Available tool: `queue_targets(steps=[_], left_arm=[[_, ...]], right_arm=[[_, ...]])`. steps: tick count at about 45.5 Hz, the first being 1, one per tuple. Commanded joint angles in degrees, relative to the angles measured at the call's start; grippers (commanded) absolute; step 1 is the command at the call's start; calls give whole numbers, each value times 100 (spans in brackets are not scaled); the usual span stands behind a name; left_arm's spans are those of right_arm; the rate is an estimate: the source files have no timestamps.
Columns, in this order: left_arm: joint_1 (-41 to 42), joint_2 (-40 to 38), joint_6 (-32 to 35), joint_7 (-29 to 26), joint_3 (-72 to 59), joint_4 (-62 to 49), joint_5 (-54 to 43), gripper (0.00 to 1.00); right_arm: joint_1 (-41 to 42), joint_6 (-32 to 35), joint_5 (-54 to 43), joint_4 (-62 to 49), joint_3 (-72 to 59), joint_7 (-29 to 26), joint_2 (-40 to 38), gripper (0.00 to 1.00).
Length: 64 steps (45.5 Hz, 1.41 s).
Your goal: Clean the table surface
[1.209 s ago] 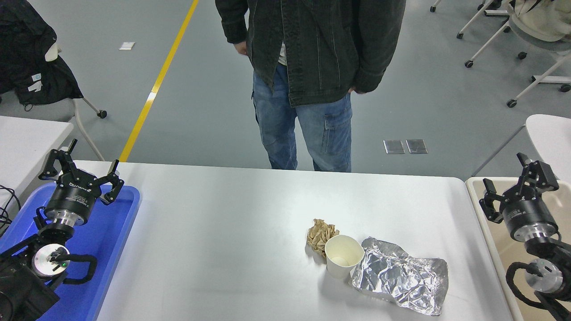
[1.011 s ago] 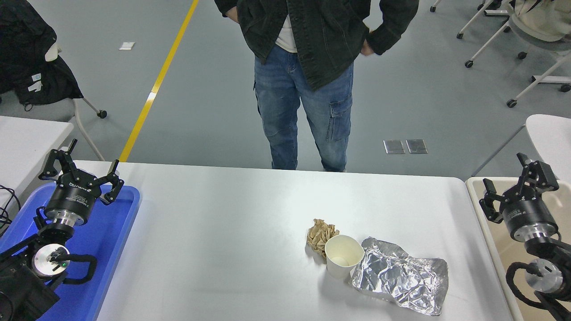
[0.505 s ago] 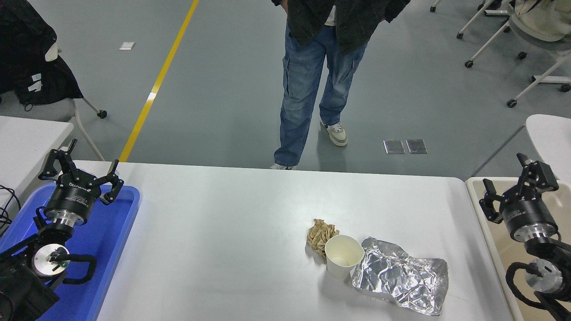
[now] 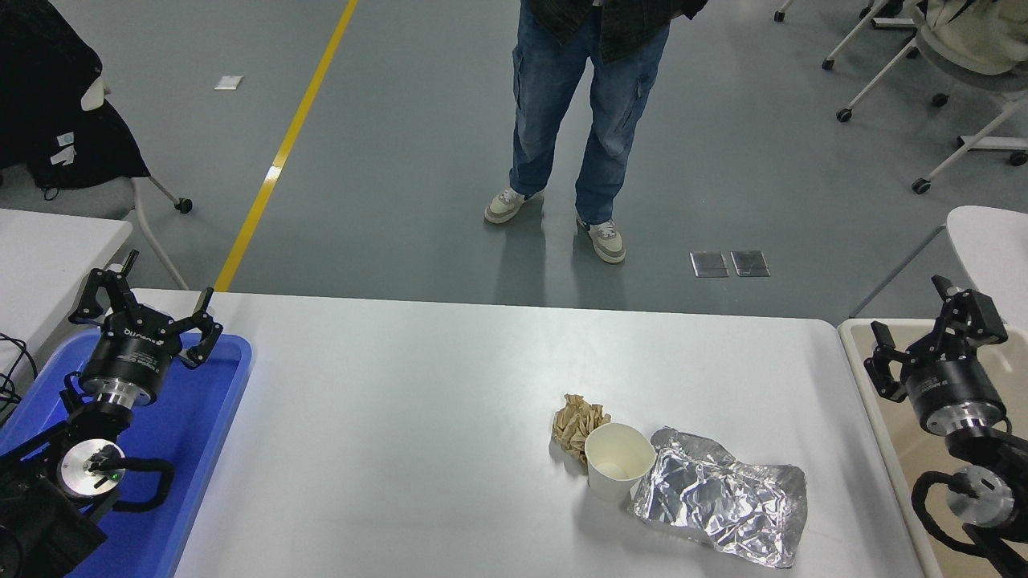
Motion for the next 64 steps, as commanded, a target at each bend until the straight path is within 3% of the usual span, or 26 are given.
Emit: queue_targets(steps=[1, 20, 29, 36, 48, 53, 64], left_arm=[[0, 0, 0, 0, 0, 0, 0, 100], [0, 0, 0, 0, 0, 0, 0, 100], [0, 0, 0, 0, 0, 0, 0, 100], [0, 0, 0, 0, 0, 0, 0, 100], [0, 0, 0, 0, 0, 0, 0, 100], [0, 0, 0, 0, 0, 0, 0, 100], [0, 0, 0, 0, 0, 0, 0, 100]], right_arm=[[43, -32, 41, -9, 39, 0, -26, 99], [587, -129, 33, -413, -197, -167, -175, 99], [1623, -67, 76, -932, -2279, -633, -702, 99], [2644, -6, 76, -1152, -3888, -677, -931, 99], [3610, 1145, -55, -1099, -4171, -668, -1564, 99], [4137, 1278, -590, -1117, -4609, -677, -1731, 99], [5588, 1348, -2146, -1126, -6850, -668, -1512, 99]])
